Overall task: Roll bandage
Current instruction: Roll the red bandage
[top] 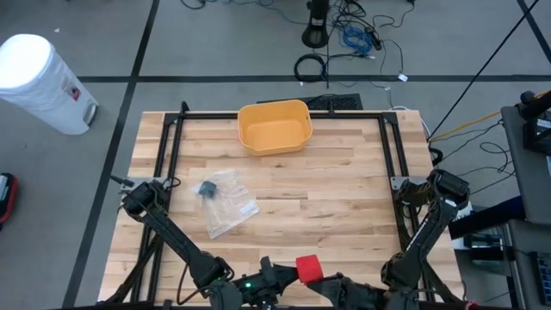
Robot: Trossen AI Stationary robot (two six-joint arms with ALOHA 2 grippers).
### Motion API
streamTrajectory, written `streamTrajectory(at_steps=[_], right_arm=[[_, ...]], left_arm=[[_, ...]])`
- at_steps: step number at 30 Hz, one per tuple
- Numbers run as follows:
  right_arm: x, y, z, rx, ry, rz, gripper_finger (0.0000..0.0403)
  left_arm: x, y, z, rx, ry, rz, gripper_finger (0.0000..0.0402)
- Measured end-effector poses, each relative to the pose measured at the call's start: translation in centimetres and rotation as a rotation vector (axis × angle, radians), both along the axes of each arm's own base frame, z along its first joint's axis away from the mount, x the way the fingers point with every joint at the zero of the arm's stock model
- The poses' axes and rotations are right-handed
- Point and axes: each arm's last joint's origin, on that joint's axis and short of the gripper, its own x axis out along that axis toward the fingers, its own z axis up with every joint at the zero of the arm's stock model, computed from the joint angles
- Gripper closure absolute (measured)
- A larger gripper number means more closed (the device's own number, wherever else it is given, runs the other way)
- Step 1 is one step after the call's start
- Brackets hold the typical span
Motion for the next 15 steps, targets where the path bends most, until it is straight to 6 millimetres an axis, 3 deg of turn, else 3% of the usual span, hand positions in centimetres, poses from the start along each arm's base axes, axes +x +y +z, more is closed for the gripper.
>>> streamTrajectory(at_steps=[15], right_arm=[[-0.05, 0.03, 0.11, 0.01, -0.008, 0.002, 0.0401]], left_arm=[[0.03, -0.08, 0.0, -0.002, -0.001, -0.032, 0.0375]])
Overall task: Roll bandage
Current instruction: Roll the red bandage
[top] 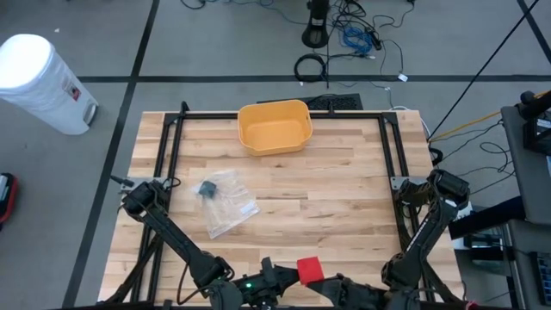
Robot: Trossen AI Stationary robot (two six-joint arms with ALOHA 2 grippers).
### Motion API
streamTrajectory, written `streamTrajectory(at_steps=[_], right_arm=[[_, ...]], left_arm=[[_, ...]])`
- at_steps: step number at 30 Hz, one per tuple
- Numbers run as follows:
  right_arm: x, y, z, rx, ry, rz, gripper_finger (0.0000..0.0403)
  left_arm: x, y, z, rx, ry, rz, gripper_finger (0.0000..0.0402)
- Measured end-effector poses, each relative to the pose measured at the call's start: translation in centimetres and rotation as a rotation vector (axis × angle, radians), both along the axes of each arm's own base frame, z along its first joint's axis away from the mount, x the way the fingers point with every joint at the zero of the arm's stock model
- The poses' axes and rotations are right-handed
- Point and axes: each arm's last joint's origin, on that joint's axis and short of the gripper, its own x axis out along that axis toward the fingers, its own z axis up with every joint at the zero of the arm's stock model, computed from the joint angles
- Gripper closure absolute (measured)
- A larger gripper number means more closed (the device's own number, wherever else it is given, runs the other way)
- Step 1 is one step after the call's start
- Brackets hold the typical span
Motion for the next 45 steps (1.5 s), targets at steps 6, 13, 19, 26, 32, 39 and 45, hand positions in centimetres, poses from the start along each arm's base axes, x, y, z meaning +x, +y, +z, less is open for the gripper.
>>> streamTrajectory(at_steps=[6, 13, 19, 26, 32, 39, 45], right_arm=[[-0.6, 0.6, 1.1, 0.048, -0.028, 0.016, 0.0402], [-1.2, 1.2, 2.3, 0.152, -0.063, 0.039, 0.0403], [-1.2, 1.2, 2.3, 0.185, -0.07, 0.045, 0.0403], [-1.2, 1.2, 2.3, 0.215, -0.076, 0.045, 0.0403], [-1.2, 1.2, 2.2, 0.248, -0.076, 0.052, 0.0403], [-0.8, 0.9, 1.9, 0.262, -0.07, 0.013, 0.0403], [-2.0, -0.8, 5.5, 0.643, -0.216, -0.002, 0.038]], left_arm=[[0.0, 0.0, 0.0, 0.002, 0.001, 0.009, 0.0375], [0.0, 0.0, -0.1, 0.005, 0.003, 0.014, 0.0375], [0.4, 0.5, -0.1, 0.004, 0.002, 0.031, 0.0375], [1.2, 1.7, -0.1, 0.003, 0.002, 0.125, 0.0375], [1.3, 2.1, 0.0, -0.005, -0.004, 0.174, 0.0375], [1.2, 2.0, 0.0, 0.003, 0.001, 0.17, 0.0375], [0.8, 1.4, -0.2, 0.084, 0.036, 0.154, 0.0375]])
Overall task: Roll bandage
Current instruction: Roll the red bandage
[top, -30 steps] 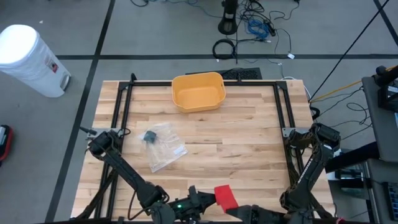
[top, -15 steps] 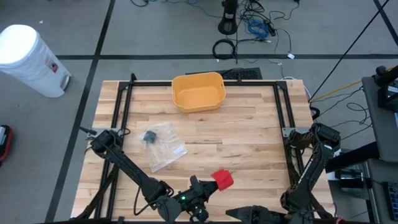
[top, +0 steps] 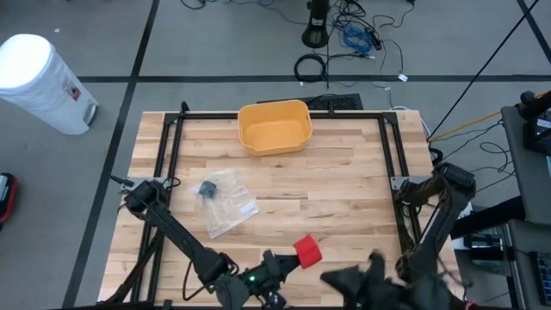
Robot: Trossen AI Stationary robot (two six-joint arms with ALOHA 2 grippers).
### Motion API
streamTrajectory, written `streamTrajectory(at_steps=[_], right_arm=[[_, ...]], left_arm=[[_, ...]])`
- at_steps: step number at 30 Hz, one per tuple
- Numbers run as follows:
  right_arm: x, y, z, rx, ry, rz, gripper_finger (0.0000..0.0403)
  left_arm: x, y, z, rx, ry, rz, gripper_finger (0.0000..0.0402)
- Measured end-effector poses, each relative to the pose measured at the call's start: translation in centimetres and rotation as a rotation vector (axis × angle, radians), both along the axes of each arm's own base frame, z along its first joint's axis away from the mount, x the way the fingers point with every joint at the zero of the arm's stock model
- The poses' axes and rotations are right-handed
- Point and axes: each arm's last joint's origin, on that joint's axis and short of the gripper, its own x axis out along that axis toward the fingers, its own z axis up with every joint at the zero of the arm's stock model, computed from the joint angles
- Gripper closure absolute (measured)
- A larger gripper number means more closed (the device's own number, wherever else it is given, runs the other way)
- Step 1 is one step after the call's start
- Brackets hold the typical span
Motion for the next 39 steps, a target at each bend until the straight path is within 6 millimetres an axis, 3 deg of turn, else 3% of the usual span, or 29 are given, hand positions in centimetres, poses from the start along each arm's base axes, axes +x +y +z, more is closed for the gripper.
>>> streamTrajectory(at_steps=[5, 8, 12, 14, 24, 39], right_arm=[[-1.4, -2.7, 3.2, 0.413, -0.115, -0.063, 0.0352], [-2.0, -3.3, 3.0, 0.539, -0.101, 0.005, 0.0333], [-3.0, -4.0, 2.5, 0.779, 0.03, 0.222, 0.0304], [-3.0, -4.4, 2.1, 0.875, 0.09, 0.252, 0.0288], [-1.8, -5.3, 0.0, 0.966, 0.153, 0.139, 0.0234], [-0.2, -5.5, -0.4, 1.028, 0.229, 0.2, 0.0233]], left_arm=[[-0.7, -0.9, -0.6, 0.199, 0.111, -0.042, 0.0375], [-1.0, -1.2, -0.7, 0.304, 0.153, -0.052, 0.0375], [-1.2, -1.4, -0.7, 0.444, 0.205, -0.063, 0.0375], [-1.2, -1.5, -0.7, 0.511, 0.228, -0.067, 0.0375], [-1.4, -1.7, -0.7, 0.594, 0.25, -0.098, 0.0375], [-1.7, -2.2, -0.7, 0.612, 0.248, -0.115, 0.0375]])
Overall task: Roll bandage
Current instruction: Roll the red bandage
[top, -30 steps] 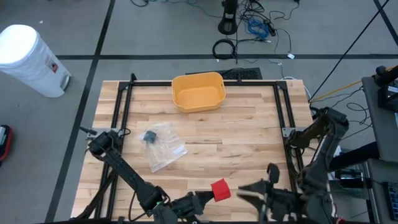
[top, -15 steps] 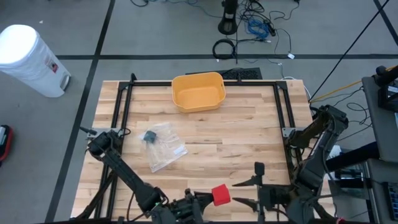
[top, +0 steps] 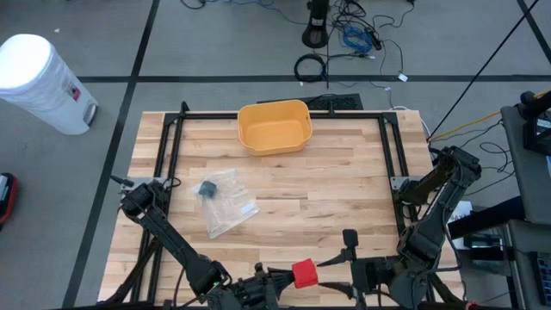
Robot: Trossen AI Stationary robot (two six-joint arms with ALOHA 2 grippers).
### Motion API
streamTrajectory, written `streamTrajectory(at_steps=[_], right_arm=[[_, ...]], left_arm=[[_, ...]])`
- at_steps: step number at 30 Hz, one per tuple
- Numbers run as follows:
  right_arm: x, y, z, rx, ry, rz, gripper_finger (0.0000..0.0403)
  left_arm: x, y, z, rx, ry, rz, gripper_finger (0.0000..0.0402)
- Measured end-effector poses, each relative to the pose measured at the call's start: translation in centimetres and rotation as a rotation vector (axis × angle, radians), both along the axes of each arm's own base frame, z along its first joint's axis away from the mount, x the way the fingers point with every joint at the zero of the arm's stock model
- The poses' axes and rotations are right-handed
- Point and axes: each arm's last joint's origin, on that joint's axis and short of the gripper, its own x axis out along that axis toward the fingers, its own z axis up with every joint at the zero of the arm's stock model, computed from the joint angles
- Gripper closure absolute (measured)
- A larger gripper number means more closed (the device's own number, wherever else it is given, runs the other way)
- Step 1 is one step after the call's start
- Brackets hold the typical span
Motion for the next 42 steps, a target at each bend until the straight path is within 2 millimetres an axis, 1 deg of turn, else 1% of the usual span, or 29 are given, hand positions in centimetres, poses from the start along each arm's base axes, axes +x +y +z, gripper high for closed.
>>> streamTrajectory(at_steps=[7, 22, 28, 34, 42], right_arm=[[0.7, 0.4, 0.3, 0.024, -0.028, 0.103, 0.0233], [1.3, -0.1, 0.3, -0.013, -0.029, 0.095, 0.0236], [1.2, 0.2, 0.3, 0.009, -0.016, 0.165, 0.0264], [1.3, 0.1, 0.3, 0.006, -0.016, 0.165, 0.0292], [2.5, 0.6, -0.6, -0.049, -0.034, 0.16, 0.0317]], left_arm=[[0.1, 0.1, 0.0, -0.001, 0.0, 0.002, 0.0375], [0.1, 0.1, 0.0, -0.002, -0.001, 0.001, 0.0375], [0.1, 0.1, 0.0, -0.003, -0.001, 0.001, 0.0375], [0.1, 0.1, 0.0, -0.004, -0.001, 0.001, 0.0375], [0.3, 0.3, 0.0, -0.037, -0.009, 0.008, 0.0375]])
